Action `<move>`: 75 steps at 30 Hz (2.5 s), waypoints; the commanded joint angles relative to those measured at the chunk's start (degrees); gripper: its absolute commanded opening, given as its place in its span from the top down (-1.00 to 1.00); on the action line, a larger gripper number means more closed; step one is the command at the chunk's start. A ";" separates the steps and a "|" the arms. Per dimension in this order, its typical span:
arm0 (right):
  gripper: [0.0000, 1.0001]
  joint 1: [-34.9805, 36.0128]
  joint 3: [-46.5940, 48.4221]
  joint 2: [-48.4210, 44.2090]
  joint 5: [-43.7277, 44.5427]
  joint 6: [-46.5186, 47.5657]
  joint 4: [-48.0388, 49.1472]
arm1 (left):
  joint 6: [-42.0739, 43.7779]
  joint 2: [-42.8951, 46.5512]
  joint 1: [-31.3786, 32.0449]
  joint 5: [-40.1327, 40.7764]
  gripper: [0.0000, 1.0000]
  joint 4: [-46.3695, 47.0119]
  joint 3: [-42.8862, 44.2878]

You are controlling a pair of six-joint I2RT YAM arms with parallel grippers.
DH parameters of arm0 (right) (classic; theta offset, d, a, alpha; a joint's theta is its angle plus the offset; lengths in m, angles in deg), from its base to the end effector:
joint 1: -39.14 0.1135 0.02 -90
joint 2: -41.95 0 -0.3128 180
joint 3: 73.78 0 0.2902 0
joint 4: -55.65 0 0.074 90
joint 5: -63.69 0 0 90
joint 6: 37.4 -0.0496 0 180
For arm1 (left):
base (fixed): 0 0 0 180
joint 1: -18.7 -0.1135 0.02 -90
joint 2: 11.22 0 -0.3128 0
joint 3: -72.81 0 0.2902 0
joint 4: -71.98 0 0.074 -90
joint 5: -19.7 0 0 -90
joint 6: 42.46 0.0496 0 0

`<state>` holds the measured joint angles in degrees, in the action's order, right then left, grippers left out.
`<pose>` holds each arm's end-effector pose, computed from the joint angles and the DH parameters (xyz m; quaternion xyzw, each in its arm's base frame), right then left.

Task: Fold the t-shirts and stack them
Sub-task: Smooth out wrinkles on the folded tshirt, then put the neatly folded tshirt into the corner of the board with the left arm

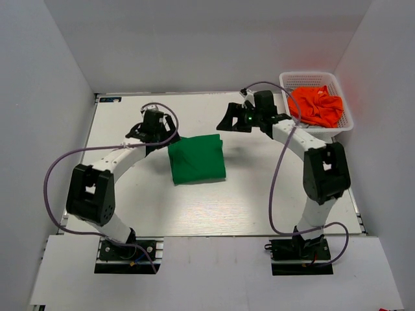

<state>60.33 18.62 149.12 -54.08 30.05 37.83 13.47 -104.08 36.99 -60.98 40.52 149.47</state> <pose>0.4506 0.1995 0.2749 -0.1051 0.8528 0.3690 0.3543 0.3796 -0.1170 0.2541 -0.1566 0.9166 -0.0908 0.3564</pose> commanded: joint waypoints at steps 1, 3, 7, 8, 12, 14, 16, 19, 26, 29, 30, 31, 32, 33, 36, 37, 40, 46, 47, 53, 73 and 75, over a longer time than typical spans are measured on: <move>-0.81 -0.09 -6.18 -6.26 -0.88 -1.19 2.81 | 1.54 4.86 0.79 -8.57 -1.00 4.91 -8.37; -0.81 -0.10 -8.92 -9.78 0.08 -1.45 3.52 | 1.54 5.58 0.79 -10.28 -1.00 8.00 -12.50; -0.81 -0.18 -13.14 -13.48 0.43 -1.45 4.83 | 2.76 1.29 0.79 -10.46 -1.00 6.18 -10.69; -0.81 -0.27 -14.10 -14.01 0.70 -1.45 4.92 | 2.77 0.15 0.79 -9.94 -0.90 5.56 -9.98; -0.81 -0.36 -15.16 -15.50 2.19 -0.75 3.52 | 5.23 -7.05 0.79 -9.94 -0.32 4.32 -7.87; -0.81 -0.80 -15.86 -15.85 3.33 -0.75 3.52 | 6.98 -10.13 1.32 -9.24 0.12 3.80 -5.16; -0.81 -1.23 -16.48 -16.12 4.21 -0.22 2.90 | 9.00 -15.21 1.32 -6.43 0.50 1.26 -2.26; -0.81 -2.02 -17.36 -16.21 4.74 0.13 3.69 | 8.49 -19.45 -0.42 4.97 1.00 -7.00 7.57; -0.81 -4.31 -17.01 -14.11 2.99 -0.21 5.19 | 21.65 -28.25 -8.08 23.46 1.00 -11.67 26.66; -0.81 -5.54 -15.26 -12.35 1.41 -0.13 5.19 | 27.09 -32.72 -13.16 21.97 1.00 -10.18 34.83; -0.81 -5.72 -14.82 -11.12 0.79 0.04 6.93 | 28.69 -34.13 -14.32 21.97 1.00 -9.22 36.59; -0.81 -6.16 -13.33 -10.68 0.35 0.31 6.86 | 32.27 -37.19 -15.37 23.10 1.00 -9.21 40.35; -0.81 -6.33 -12.53 -10.06 0.26 0.48 6.60 | 34.05 -38.87 -16.25 23.81 1.00 -8.25 42.30; -0.81 -6.51 -12.00 -8.66 -0.52 1.18 6.33 | 35.72 -40.72 -18.00 24.51 1.00 -7.55 46.41; -0.81 -7.39 -10.24 -7.25 -0.97 1.72 6.68 | 39.07 -48.54 -21.79 24.52 1.00 -7.45 56.70; -0.81 -8.00 -10.33 -6.55 -1.14 1.54 6.94 | 39.07 -50.56 -22.76 23.65 1.00 -8.06 59.61; -0.81 -8.88 -9.37 -4.62 -2.81 0.31 8.00 | 39.69 -56.90 -25.84 22.24 1.00 -9.30 68.85; -0.81 -10.12 -7.60 -1.45 -4.31 -2.15 9.23 | 39.70 -55.51 -28.65 21.62 1.00 -3.06 66.23; -0.81 -10.20 -7.60 -1.36 -4.57 -2.50 9.58 | 39.69 -54.98 -28.65 20.92 1.00 -3.06 66.23; -0.81 -10.20 -8.48 -1.09 -6.06 -1.80 10.63 | 40.92 -50.94 -29.80 18.46 0.67 0.54 65.70; -0.81 -9.94 -37.04 -34.46 4.92 -3.03 13.54 | 7.19 6.16 -16.63 -14.16 -1.00 9.01 1.31; -0.81 -10.03 -39.07 -35.98 4.74 -2.85 11.87 | 3.42 18.64 -13.38 -18.63 -1.00 15.28 -9.57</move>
<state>50.67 -18.93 115.53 -50.01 27.84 48.43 26.39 -95.77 19.17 -69.70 48.92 152.96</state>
